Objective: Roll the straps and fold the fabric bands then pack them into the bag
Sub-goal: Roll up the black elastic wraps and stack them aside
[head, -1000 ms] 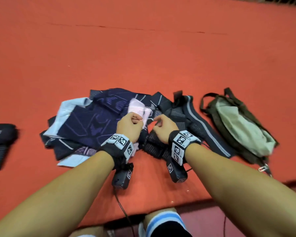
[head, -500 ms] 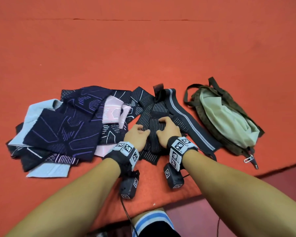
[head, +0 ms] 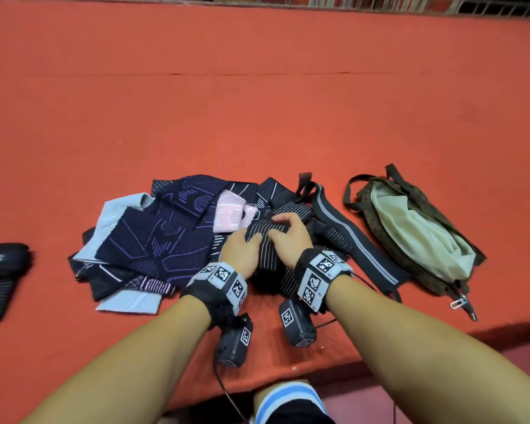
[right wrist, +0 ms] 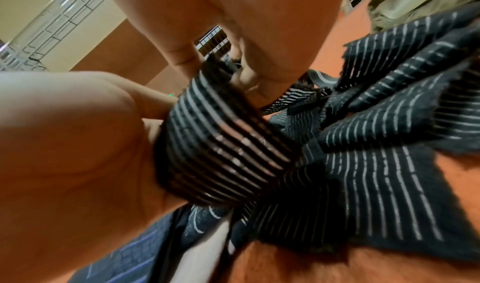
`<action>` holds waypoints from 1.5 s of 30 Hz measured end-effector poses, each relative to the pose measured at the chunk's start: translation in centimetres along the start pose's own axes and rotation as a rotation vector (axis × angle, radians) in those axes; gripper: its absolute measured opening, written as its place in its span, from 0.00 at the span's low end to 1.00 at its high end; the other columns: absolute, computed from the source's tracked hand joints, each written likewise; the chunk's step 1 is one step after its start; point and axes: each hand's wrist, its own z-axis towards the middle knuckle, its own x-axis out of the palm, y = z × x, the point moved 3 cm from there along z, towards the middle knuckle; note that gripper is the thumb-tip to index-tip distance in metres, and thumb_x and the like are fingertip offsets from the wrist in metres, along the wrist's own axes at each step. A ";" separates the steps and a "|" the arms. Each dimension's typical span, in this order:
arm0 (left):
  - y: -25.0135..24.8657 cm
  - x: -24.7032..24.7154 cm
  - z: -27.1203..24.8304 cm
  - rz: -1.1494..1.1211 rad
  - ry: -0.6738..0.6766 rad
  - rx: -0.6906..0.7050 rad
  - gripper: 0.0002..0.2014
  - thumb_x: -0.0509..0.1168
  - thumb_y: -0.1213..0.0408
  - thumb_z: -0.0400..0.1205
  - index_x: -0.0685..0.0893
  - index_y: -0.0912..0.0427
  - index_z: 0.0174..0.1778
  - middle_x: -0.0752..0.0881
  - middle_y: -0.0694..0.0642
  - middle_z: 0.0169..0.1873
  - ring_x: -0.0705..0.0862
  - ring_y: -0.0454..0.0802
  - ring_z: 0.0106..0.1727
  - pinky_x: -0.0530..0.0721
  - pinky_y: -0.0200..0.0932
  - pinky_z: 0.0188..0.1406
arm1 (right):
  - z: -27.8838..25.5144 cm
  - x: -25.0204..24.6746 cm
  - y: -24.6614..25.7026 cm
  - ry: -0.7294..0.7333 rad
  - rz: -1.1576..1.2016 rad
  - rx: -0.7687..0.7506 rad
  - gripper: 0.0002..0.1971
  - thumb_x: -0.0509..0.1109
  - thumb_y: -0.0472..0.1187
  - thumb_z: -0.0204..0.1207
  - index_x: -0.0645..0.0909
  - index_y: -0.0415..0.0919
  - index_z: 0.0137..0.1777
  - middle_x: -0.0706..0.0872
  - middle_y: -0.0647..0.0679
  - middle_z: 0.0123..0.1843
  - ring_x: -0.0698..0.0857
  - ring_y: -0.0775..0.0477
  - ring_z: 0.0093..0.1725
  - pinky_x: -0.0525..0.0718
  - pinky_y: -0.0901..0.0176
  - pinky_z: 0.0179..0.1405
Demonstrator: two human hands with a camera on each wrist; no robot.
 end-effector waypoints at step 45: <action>10.4 -20.5 -12.9 0.437 0.097 -0.116 0.13 0.66 0.55 0.70 0.89 0.40 0.20 0.92 0.46 0.36 0.88 0.47 0.44 0.81 0.43 0.49 | -4.3 1.7 -2.3 -0.072 0.015 0.429 0.13 0.56 0.33 0.84 0.79 0.29 0.60 0.83 0.35 0.55 0.84 0.33 0.55 0.86 0.41 0.58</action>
